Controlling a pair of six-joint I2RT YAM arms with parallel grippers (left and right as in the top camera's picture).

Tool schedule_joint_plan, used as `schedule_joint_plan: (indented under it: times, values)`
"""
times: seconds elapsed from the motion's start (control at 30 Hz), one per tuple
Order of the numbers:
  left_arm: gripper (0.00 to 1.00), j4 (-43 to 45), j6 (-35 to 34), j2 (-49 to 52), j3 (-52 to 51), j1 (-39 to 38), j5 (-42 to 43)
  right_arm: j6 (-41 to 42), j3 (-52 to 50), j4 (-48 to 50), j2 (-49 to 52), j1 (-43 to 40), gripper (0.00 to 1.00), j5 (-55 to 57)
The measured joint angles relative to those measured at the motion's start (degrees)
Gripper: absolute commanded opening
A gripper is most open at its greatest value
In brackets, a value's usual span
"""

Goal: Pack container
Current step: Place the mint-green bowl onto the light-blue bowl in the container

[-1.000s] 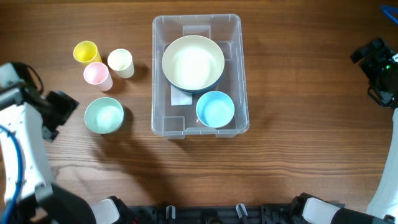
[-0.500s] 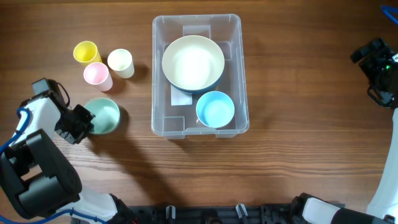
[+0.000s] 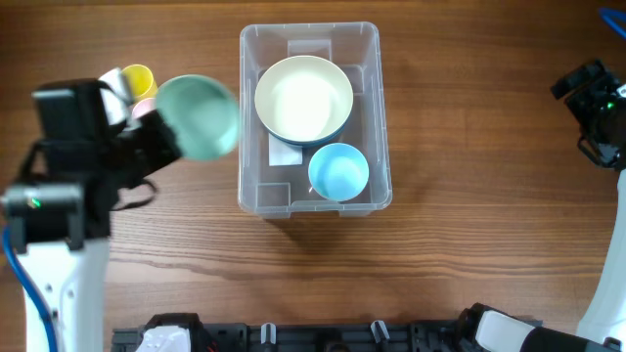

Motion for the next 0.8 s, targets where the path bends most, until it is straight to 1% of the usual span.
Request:
schedule_joint_plan:
  times: [0.1, 0.17, 0.2, 0.27, 0.33, 0.43, 0.47, 0.5, 0.57, 0.6, 0.63, 0.73, 0.77, 0.8]
  values:
    - [0.04, 5.7, 0.0, 0.8, 0.3, -12.8, -1.7, 0.0, 0.0, 0.0, 0.0, 0.0, 1.00, 0.0]
    - [0.04, 8.8, 0.0, 5.2, 0.4, -21.1, -4.0, 0.0, 0.0, 0.0, 0.0, 0.0, 1.00, 0.0]
    - [0.04, 9.4, 0.0, 9.3, 0.4, -25.2, -4.9, 0.0, 0.0, 0.0, 0.0, 0.0, 1.00, 0.0]
    - [0.04, 9.6, 0.0, 17.2, 0.4, -29.6, -6.0, 0.0, 0.0, 0.0, 0.0, 0.0, 1.00, 0.0]
    - [0.04, 9.6, -0.1, 24.4, 0.3, -32.0, -7.4, 0.0, 0.0, 0.0, 0.0, 0.0, 1.00, 0.0]
    - [0.04, 9.8, -0.7, 30.9, 0.2, -33.0, -9.0, 0.0, 0.0, 0.0, 0.0, 0.0, 1.00, 0.0]
    - [0.08, 9.8, -0.9, 32.6, 0.2, -33.0, -9.1, 0.0, 0.0, 0.0, 0.0, 0.0, 1.00, 0.0]
    - [0.21, 9.7, -1.1, 33.5, 0.2, -32.9, -9.2, 0.0, 0.0, 0.0, 0.0, 0.0, 1.00, 0.0]
    - [0.40, 9.1, -1.2, 33.7, 0.2, -32.9, -9.2, 0.0, 0.0, 0.0, 0.0, 0.0, 1.00, 0.0]
    - [0.54, 9.1, -1.9, 33.7, 0.2, -32.9, -9.2, 0.0, 0.0, 0.0, 0.0, 0.0, 1.00, 0.0]
    - [0.56, 9.2, -1.9, 33.7, 0.2, -32.9, -9.2, 0.0, 0.0, 0.0, 0.0, 0.0, 1.00, 0.0]
    - [0.56, 7.9, -2.2, 33.7, 0.8, -32.7, -9.2, 0.0, 0.0, 0.0, 0.0, 0.0, 1.00, 0.0]
    - [0.56, 5.4, -2.3, 33.6, 2.4, -32.3, -9.2, 0.0, 0.0, 0.0, 0.0, 0.0, 1.00, 0.0]
    - [0.58, 3.4, -2.3, 33.2, 4.9, -31.5, -9.4, 0.0, 0.0, 0.0, 0.0, 0.0, 1.00, 0.0]
